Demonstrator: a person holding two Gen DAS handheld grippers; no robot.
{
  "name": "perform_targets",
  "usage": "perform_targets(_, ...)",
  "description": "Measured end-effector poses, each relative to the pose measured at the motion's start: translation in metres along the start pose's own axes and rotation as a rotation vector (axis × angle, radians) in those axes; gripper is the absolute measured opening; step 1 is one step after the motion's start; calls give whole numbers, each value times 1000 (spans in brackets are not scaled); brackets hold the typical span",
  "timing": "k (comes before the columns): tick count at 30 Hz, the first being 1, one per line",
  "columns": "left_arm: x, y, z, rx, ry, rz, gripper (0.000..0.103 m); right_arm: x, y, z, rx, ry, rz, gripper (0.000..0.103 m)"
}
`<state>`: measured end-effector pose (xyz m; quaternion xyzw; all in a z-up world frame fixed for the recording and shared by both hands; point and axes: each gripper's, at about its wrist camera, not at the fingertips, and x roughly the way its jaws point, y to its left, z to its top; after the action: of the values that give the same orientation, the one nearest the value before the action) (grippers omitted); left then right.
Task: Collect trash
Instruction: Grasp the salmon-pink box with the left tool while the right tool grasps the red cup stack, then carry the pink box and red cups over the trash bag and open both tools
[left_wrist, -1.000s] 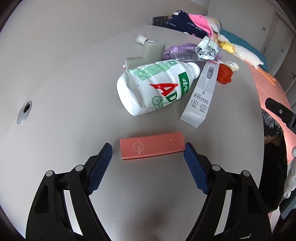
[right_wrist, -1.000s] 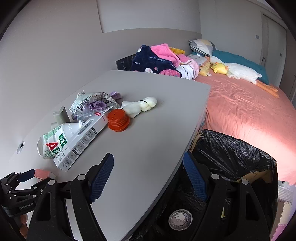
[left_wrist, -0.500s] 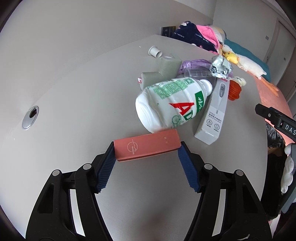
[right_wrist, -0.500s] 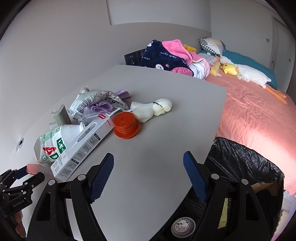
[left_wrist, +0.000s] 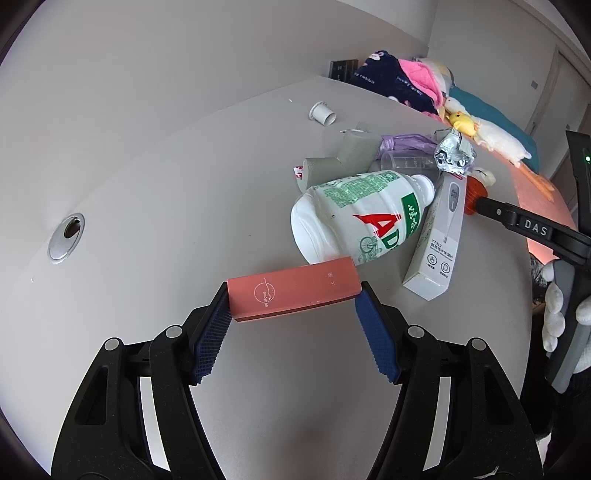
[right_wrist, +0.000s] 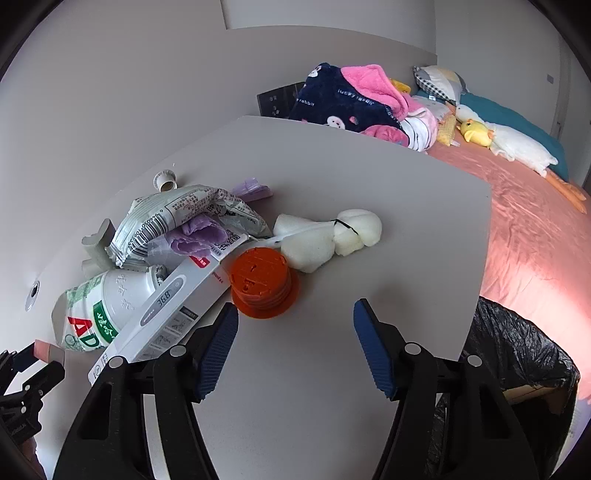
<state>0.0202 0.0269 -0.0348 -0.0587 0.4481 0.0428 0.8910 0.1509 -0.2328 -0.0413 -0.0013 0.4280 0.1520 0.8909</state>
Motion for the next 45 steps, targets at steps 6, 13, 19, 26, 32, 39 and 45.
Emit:
perform_targets(6, 1, -3, 0, 11, 8, -8, 65, 9, 7, 8, -14, -5, -5, 63)
perform_targets(13, 3, -5, 3, 14, 5, -10, 65, 16, 12, 13, -46, -1, 11, 43)
perform_targets(19, 1, -9, 4, 27, 0, -18, 65, 4, 9, 7, -13, -4, 36, 43)
perform_targets(26, -12, -17, 7, 37, -23, -47, 65, -28, 2, -3, 9, -20, 48, 43)
perform_targets(32, -26, -29, 9, 60, -45, -89, 65, -58, -2, -12, 30, -45, 53, 43)
perform_targets(39, -41, -54, 7, 115, -74, -135, 65, -89, -12, -26, 55, -76, 51, 43)
perform_targets(45, -54, -78, 4, 160, -96, -169, 65, -115, -24, -39, 72, -106, 48, 43)
